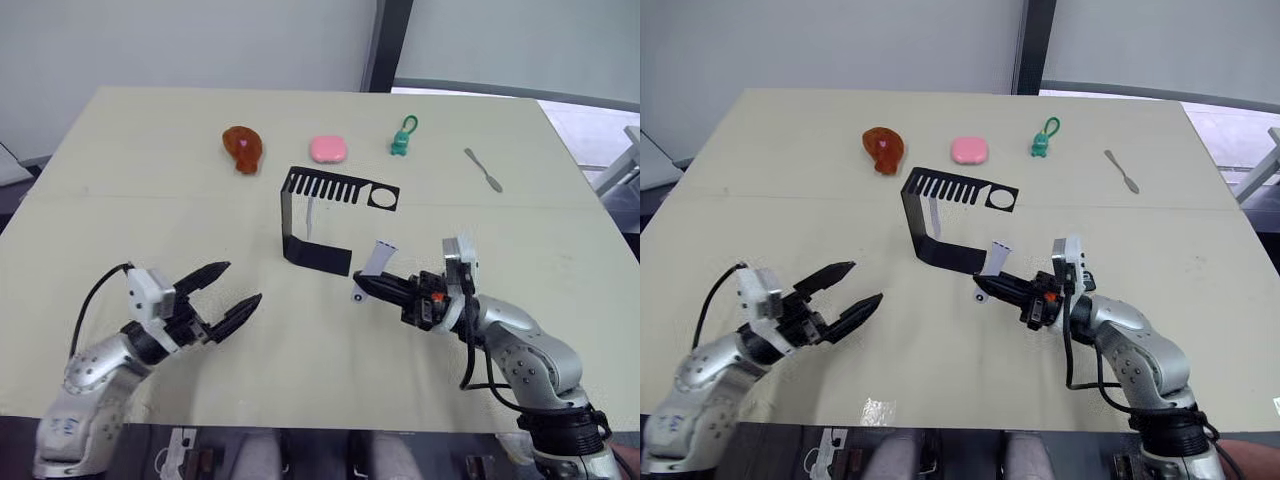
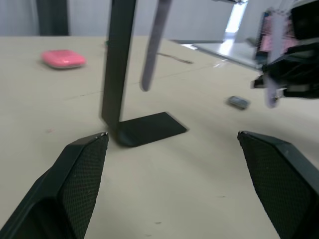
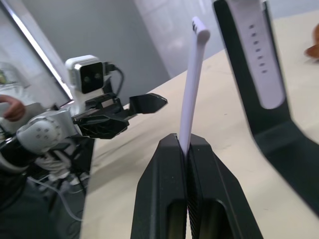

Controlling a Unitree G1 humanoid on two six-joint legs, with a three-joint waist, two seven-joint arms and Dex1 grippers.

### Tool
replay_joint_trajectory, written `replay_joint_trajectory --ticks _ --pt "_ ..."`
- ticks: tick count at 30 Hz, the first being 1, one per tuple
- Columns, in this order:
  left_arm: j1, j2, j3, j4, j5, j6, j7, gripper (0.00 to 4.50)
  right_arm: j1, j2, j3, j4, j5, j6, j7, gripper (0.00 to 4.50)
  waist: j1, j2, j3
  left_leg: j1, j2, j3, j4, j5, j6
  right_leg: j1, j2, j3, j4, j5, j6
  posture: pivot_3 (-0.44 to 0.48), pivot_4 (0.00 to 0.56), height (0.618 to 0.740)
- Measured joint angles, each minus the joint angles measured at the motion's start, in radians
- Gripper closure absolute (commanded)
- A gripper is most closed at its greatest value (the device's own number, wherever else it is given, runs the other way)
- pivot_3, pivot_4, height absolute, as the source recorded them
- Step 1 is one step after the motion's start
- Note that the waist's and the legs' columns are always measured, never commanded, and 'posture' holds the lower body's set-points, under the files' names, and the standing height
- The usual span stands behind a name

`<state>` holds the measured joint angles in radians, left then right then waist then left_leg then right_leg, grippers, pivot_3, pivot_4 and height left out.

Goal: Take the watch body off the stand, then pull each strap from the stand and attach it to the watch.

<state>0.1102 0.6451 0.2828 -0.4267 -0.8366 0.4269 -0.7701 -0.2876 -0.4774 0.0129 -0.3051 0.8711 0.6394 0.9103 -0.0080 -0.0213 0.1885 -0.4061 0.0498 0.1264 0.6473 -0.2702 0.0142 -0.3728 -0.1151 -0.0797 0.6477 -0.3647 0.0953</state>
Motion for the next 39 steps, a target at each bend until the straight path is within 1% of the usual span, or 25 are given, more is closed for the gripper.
replay_joint_trajectory --ticks 3,6,8,12,15,18,23,26,39 --pt "-0.038 0.041 0.016 0.000 -0.125 0.124 -0.011 0.04 -0.030 0.002 0.036 -0.001 0.025 0.077 -0.003 4.50 0.000 0.000 0.000 0.000 0.000 -0.001 0.000 0.000 0.000 0.000 0.000 0.000 0.000 0.000 0.000 0.000 0.150 0.740" --pt "-0.093 0.045 0.009 0.000 -0.196 0.205 -0.004 0.04 -0.053 0.021 0.060 0.000 0.060 0.162 -0.029 4.50 0.000 0.000 0.000 0.000 -0.001 -0.001 0.000 0.000 0.000 0.000 0.000 0.000 0.000 0.000 0.000 0.000 0.150 0.740" --pt "-0.145 0.044 -0.015 0.003 -0.235 0.270 0.017 0.04 -0.058 0.034 0.061 0.008 0.091 0.221 -0.045 4.50 0.000 0.000 0.000 0.000 -0.001 -0.001 0.000 0.000 0.000 0.000 0.000 0.000 0.000 0.000 0.000 0.000 0.150 0.740" --pt "-0.209 0.034 -0.077 0.014 -0.244 0.346 0.045 0.04 -0.069 0.043 0.083 0.013 0.100 0.266 -0.047 4.50 0.000 0.000 0.000 0.000 -0.001 0.000 0.000 0.000 0.000 0.000 0.001 0.000 0.000 0.000 0.000 0.000 0.150 0.740" --pt "-0.268 -0.017 -0.103 0.046 -0.246 0.372 0.066 0.04 -0.082 0.062 0.095 0.015 0.115 0.311 -0.052 4.50 -0.001 0.000 0.000 0.000 -0.001 0.000 0.000 0.000 -0.001 0.000 0.001 0.000 0.000 0.000 0.000 0.000 0.150 0.740" --pt "-0.299 -0.042 -0.110 0.051 -0.250 0.395 0.078 0.04 -0.092 0.076 0.093 0.017 0.147 0.358 -0.067 4.50 -0.005 0.000 0.000 0.000 -0.001 0.000 0.000 0.000 -0.001 -0.001 0.001 0.000 0.001 0.000 0.000 0.000 0.150 0.740" --pt "-0.303 -0.105 -0.125 0.051 -0.265 0.417 0.111 0.04 -0.095 0.080 0.093 0.016 0.154 0.379 -0.075 4.50 -0.006 0.000 0.000 0.000 -0.001 0.000 0.000 0.000 -0.001 -0.001 0.001 0.000 0.001 0.000 0.000 0.000 0.150 0.740" --pt "-0.303 -0.136 -0.126 0.047 -0.301 0.435 0.127 0.04 -0.095 0.086 0.093 0.017 0.154 0.385 -0.076 4.50 -0.007 0.000 0.000 0.000 -0.001 0.000 0.000 0.000 -0.001 -0.001 0.001 0.000 0.001 0.000 0.000 0.000 0.150 0.740" --pt "-0.303 -0.181 -0.135 0.043 -0.335 0.458 0.166 0.04 -0.104 0.101 0.093 0.018 0.146 0.385 -0.076 4.50 -0.017 0.000 0.000 0.000 -0.001 0.000 0.000 0.001 -0.001 -0.001 0.001 0.000 0.001 0.000 0.000 0.000 0.150 0.740"
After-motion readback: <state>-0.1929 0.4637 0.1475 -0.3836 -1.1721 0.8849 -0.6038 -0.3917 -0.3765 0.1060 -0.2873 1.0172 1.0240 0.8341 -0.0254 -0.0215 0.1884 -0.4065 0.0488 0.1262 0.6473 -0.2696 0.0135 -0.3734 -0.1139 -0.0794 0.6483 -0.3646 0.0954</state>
